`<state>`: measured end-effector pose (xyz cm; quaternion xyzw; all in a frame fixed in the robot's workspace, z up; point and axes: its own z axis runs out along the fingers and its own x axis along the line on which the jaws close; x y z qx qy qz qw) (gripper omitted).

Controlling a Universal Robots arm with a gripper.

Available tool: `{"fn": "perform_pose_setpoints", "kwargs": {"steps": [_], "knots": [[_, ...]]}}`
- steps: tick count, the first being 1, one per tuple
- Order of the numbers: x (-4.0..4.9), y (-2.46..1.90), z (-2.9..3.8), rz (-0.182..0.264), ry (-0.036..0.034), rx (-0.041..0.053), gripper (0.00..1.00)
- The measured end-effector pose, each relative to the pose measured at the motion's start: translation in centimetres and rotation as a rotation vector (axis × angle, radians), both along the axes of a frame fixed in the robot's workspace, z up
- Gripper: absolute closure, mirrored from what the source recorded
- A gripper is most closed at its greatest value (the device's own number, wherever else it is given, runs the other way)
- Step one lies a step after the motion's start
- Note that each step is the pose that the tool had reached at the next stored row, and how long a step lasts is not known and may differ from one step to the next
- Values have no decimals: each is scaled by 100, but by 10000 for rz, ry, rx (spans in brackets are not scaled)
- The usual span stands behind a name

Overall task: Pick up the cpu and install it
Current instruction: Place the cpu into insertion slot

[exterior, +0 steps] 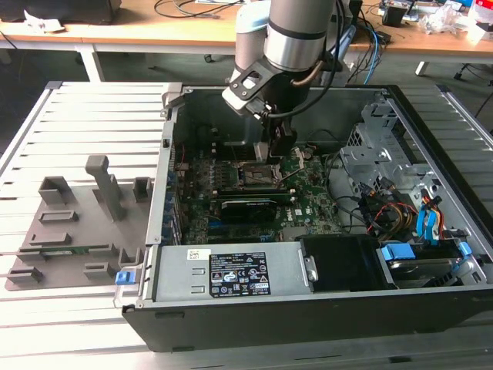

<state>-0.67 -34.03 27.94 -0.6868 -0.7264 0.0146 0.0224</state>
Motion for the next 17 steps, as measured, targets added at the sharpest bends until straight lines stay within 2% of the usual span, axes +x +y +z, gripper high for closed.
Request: {"fn": "perform_pose_setpoints", "kwargs": {"steps": [14, 16, 17], "knots": [[0, 9, -149, -1, 2, -11, 45], [0, 42, -166, -1, 1, -26, 45], [-2, 96, -190, 0, 1, -70, 45]]}}
